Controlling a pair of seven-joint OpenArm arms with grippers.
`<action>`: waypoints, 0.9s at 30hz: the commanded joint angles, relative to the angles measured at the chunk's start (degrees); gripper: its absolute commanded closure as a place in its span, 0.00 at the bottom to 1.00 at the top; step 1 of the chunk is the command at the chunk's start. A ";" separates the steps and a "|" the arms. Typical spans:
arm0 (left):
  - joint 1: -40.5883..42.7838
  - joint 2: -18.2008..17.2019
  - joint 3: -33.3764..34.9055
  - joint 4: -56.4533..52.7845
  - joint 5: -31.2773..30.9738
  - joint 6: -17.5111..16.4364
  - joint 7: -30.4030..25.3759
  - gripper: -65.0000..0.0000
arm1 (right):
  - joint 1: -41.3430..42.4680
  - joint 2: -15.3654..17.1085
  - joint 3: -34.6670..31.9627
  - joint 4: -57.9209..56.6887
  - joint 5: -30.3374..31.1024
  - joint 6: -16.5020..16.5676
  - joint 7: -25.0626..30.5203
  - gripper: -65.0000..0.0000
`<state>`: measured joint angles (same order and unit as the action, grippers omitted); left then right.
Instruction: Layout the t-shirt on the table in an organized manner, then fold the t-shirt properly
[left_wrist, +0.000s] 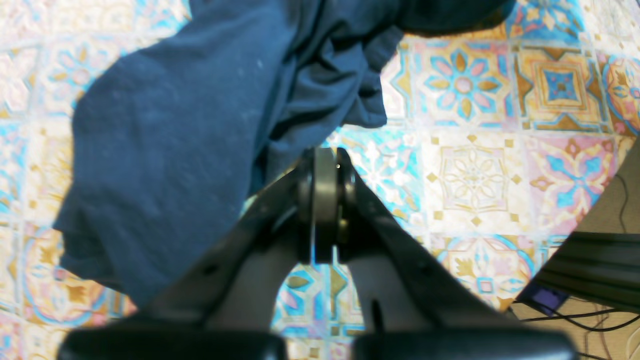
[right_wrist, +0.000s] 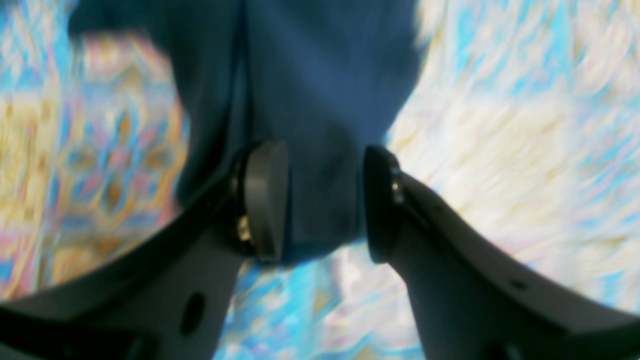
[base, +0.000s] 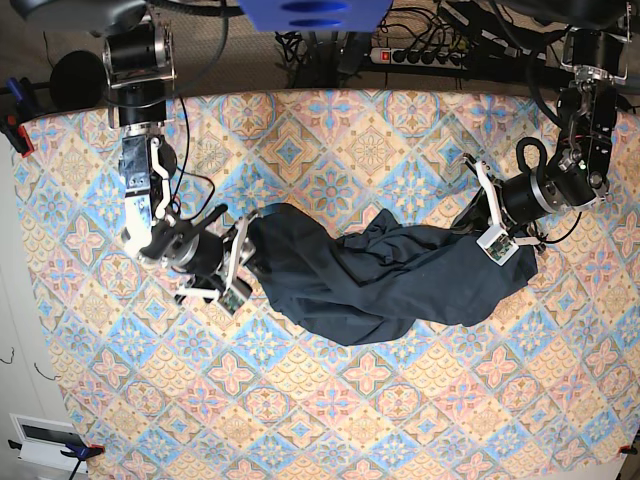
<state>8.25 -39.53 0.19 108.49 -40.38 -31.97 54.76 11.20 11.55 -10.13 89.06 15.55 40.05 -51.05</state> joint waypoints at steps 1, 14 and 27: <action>-0.82 -0.08 -0.58 0.83 -0.72 -0.17 -1.18 1.00 | 2.38 -0.87 0.33 -0.48 0.76 -0.05 1.07 0.63; -0.82 0.36 -0.67 0.74 -0.72 -0.17 -1.18 1.00 | 14.51 -5.18 0.50 -17.10 0.49 -0.05 4.76 0.63; -1.17 0.36 -0.67 0.74 -0.81 -0.17 -1.18 1.00 | 14.51 -5.18 0.33 -26.51 0.49 -0.05 7.93 0.63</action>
<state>7.79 -38.15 0.12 108.44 -40.36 -31.97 54.87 24.27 6.17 -9.98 61.54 15.05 39.83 -44.12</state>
